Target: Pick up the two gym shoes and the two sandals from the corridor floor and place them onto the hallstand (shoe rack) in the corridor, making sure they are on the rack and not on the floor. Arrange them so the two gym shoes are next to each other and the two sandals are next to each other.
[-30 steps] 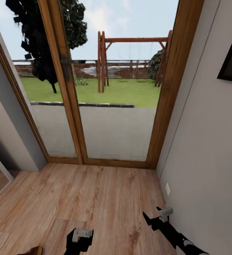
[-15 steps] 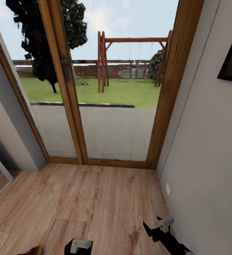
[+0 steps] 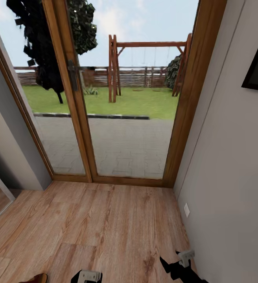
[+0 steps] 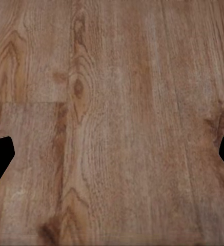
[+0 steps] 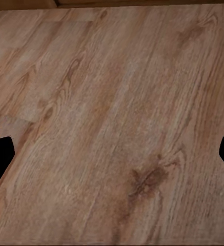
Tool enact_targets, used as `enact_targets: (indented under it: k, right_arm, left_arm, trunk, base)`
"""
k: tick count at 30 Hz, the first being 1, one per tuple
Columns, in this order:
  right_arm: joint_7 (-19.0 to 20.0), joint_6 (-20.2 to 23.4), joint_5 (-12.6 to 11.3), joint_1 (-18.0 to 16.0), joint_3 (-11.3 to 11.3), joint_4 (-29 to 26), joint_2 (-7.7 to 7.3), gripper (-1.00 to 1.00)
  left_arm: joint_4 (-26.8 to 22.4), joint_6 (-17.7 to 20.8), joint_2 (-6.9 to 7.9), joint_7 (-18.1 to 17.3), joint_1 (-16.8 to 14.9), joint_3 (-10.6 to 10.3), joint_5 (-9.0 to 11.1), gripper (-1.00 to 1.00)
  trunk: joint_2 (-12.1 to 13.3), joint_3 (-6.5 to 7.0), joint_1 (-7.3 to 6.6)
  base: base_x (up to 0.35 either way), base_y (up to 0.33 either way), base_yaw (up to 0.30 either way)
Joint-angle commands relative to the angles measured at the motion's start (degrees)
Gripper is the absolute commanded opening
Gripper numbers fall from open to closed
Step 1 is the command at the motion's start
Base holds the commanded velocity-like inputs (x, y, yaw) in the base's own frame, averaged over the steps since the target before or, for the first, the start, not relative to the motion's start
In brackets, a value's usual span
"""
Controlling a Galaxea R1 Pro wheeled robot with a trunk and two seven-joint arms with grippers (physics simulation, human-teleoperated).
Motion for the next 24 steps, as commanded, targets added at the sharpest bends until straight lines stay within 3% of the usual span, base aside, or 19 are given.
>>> enact_targets:
  k: [1, 24]
  right_arm:
    - [0.0, 0.3, 0.0, 0.0, 0.0, 0.0, 0.0, 1.0]
    - [0.1, 1.4, 0.1, 0.1, 0.0, 0.0, 0.08, 1.0]
  left_arm:
    - [0.0, 0.0, 0.0, 0.0, 0.0, 0.0, 0.0, 1.0]
    - [0.0, 0.0, 0.0, -0.1, 0.2, 0.0, 0.1, 1.0]
  trunk:
    - [0.0, 0.0, 0.0]
    - [0.0, 0.0, 0.0]
  base:
    - [0.0, 0.0, 0.0]
    - [0.295, 0.0, 0.0]
